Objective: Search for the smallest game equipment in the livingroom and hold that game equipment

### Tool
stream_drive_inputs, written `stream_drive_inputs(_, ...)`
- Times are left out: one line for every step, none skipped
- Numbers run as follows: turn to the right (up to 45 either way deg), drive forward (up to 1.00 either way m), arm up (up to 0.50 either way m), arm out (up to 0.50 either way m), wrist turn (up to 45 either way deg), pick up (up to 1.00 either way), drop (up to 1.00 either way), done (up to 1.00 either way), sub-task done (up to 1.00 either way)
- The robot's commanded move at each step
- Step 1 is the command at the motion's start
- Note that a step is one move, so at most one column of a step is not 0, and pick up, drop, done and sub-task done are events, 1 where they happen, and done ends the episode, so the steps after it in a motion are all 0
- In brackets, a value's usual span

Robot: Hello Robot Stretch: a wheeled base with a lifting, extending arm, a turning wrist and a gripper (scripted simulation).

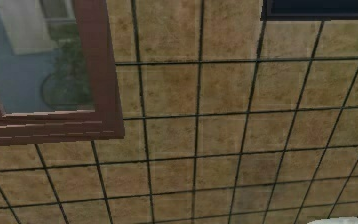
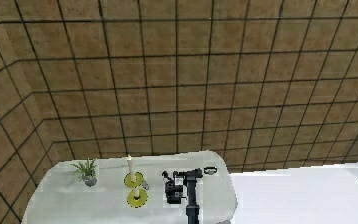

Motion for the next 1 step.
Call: stream_drive_inputs(0.0, 0.00, 0.00, 0.00, 0.0, 1.00, 0.00, 0.00, 0.00)
